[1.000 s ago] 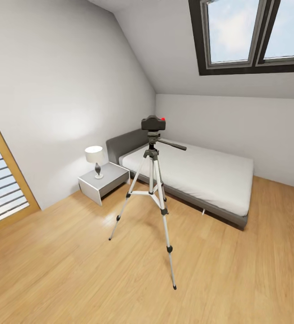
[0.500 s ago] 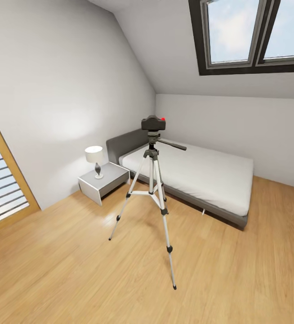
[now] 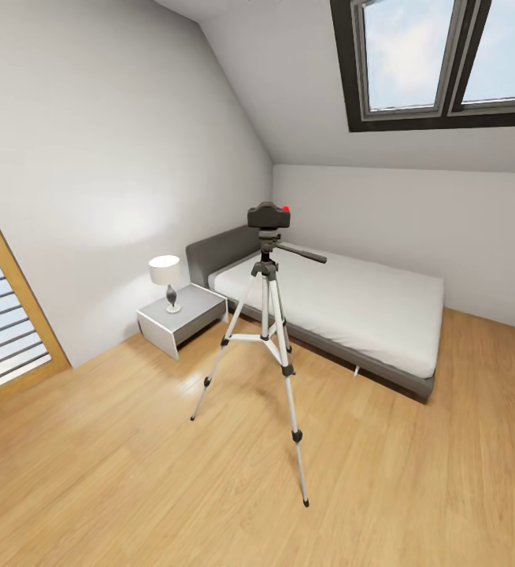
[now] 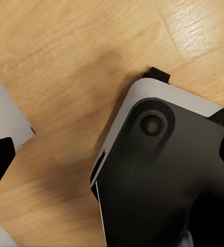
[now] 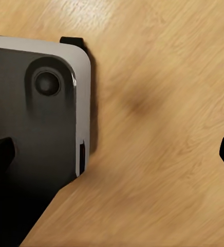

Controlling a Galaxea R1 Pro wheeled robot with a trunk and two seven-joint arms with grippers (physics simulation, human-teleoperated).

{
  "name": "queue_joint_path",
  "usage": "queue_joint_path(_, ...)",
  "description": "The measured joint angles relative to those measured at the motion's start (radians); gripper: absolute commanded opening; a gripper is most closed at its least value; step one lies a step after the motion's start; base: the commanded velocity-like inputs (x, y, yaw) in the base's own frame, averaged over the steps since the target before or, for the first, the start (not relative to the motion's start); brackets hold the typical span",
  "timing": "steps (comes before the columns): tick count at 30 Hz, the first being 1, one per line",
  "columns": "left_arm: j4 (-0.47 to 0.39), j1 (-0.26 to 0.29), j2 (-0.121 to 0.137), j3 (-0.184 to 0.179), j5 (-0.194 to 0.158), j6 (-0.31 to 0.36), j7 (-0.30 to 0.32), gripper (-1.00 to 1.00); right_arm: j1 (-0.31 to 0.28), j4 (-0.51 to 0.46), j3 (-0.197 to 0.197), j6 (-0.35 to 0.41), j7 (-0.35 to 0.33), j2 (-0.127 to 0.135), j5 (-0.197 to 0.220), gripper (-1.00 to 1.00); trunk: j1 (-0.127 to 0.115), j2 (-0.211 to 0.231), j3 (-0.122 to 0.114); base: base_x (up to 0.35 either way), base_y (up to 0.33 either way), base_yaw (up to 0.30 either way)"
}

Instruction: Attach the digital camera to the camera tripod in the bedroom.

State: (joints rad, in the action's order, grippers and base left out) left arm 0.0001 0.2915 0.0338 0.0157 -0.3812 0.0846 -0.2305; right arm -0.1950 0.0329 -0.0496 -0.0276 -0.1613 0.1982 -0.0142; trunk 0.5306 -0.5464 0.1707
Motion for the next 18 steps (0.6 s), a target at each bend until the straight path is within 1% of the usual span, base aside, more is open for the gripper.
queue_joint_path(3,0.000,-0.003,-0.001,0.000,0.000,0.005,0.021,1.00,0.006,-0.001,0.000,-0.022,0.000,-0.022,0.000,1.00,0.000,0.000,0.000,0.000,0.000,0.000)
queue_joint_path(5,0.000,-0.006,-0.002,-0.001,0.001,0.007,0.034,1.00,0.007,0.000,0.000,-0.034,0.000,-0.028,0.000,1.00,0.000,0.000,0.000,0.000,0.000,0.000)
queue_joint_path(11,0.000,-0.013,-0.003,-0.001,0.002,0.010,0.062,1.00,0.010,0.000,0.000,-0.054,0.000,-0.036,0.000,1.00,0.000,0.000,0.000,0.000,0.000,0.000)
queue_joint_path(18,0.000,-0.016,-0.003,-0.001,0.001,0.002,0.073,1.00,0.011,-0.001,0.001,-0.058,0.004,-0.042,0.000,1.00,0.000,0.000,0.000,0.000,0.000,0.000)
